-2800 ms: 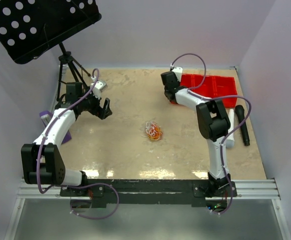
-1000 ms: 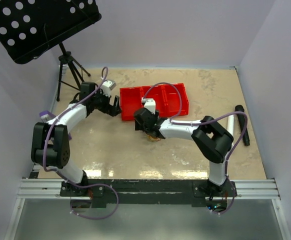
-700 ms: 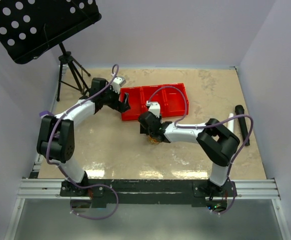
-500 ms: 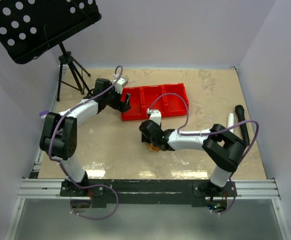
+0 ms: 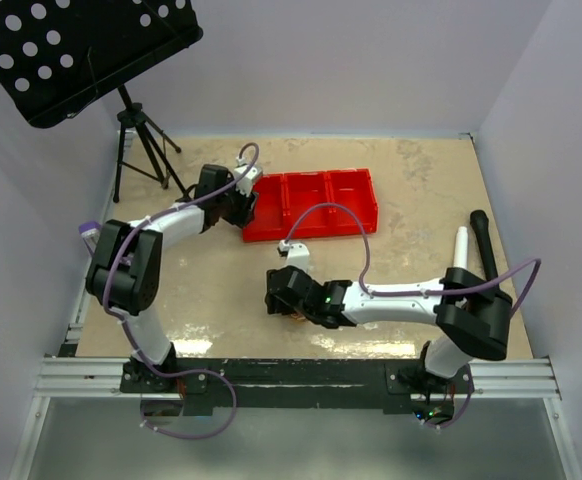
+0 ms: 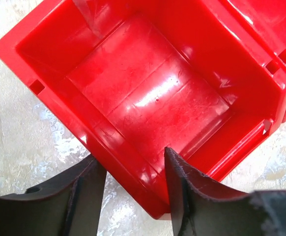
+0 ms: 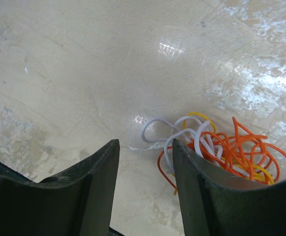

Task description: Untangle the cables

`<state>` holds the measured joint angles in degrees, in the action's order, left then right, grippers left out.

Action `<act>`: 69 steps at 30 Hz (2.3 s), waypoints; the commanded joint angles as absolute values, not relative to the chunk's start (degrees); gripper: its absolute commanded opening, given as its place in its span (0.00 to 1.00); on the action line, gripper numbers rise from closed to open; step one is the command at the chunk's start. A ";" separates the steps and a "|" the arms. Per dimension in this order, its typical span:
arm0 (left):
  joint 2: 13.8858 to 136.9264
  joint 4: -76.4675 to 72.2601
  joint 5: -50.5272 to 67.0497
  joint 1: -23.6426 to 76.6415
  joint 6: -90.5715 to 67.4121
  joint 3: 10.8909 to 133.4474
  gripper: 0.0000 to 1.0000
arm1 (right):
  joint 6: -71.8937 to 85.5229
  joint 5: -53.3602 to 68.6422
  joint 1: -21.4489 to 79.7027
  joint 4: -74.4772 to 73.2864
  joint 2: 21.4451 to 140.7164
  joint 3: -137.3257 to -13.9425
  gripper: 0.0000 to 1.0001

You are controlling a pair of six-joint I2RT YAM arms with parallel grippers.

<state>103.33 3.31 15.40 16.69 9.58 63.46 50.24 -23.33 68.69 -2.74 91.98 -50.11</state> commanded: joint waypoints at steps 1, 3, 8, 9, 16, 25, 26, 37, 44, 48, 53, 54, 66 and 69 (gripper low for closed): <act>99.76 1.93 15.12 17.31 12.91 60.03 0.47 | 52.38 -24.70 68.64 -7.20 86.41 -50.01 0.54; 98.44 2.46 15.21 17.31 14.41 58.10 0.47 | 51.77 -28.72 68.21 -10.35 84.03 -51.50 0.57; 95.37 4.04 16.52 17.31 15.47 54.94 0.45 | 49.14 -32.17 60.49 -14.06 79.37 -53.88 0.64; 94.75 4.56 17.05 17.31 14.95 54.50 0.46 | 48.52 -32.43 58.47 -14.06 79.19 -53.79 0.64; 88.51 6.23 18.10 17.84 10.38 49.66 0.57 | 45.62 -33.14 49.14 -12.84 81.12 -51.60 0.65; 83.67 9.83 16.26 17.93 10.02 49.12 0.73 | 46.14 -30.93 47.90 -9.93 82.71 -48.34 0.59; 84.11 10.97 15.82 17.93 10.19 50.26 0.78 | 46.06 -30.50 48.34 -9.76 81.40 -47.90 0.59; 74.37 22.23 23.72 17.93 18.53 55.11 1.00 | 51.24 -21.54 57.66 -2.65 79.10 -40.79 0.59; 68.56 25.93 25.74 17.93 22.85 53.70 1.00 | 50.72 -17.31 58.18 3.95 82.70 -43.32 0.51; 66.71 27.33 31.01 18.37 24.43 52.74 0.95 | 49.92 -17.84 59.23 2.64 84.37 -45.00 0.50; 67.23 26.54 31.82 24.16 28.21 49.57 0.90 | 50.89 -17.49 61.78 3.16 84.64 -42.28 0.49; 67.93 26.80 31.56 25.91 29.34 49.14 0.90 | 51.41 -17.58 62.57 3.43 84.64 -41.49 0.48; 75.76 22.95 29.79 36.39 41.13 44.56 0.90 | 53.96 -18.72 64.25 6.06 80.42 -35.69 0.46; 78.12 18.82 29.97 36.47 40.08 45.08 0.89 | 53.26 -18.90 64.25 6.24 80.24 -35.07 0.43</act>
